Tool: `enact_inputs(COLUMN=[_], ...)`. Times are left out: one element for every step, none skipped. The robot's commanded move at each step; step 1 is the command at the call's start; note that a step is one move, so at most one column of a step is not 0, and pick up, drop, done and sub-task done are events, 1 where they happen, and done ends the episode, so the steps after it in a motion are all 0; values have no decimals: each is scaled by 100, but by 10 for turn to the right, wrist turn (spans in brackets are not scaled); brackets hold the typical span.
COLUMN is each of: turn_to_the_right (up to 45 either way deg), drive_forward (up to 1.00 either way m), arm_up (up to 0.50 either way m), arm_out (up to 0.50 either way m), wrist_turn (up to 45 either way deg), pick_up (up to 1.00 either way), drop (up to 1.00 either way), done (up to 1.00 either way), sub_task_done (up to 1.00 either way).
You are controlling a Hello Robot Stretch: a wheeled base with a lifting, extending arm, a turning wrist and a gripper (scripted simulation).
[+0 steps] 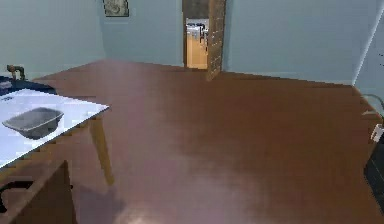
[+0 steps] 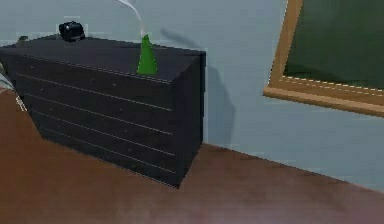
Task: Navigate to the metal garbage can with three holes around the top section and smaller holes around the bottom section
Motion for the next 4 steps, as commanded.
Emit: enact_inputs(turn_to_the_right=[0,0,0,-30], drive_forward=[100,100,100,0], arm_up=[0,0,0,0], arm_out=[0,0,0,0], wrist_turn=[0,0,0,0], pick_up=[0,0,0,0], drop=[0,0,0,0], done=[0,0,0,0], sub_task_done=[0,0,0,0])
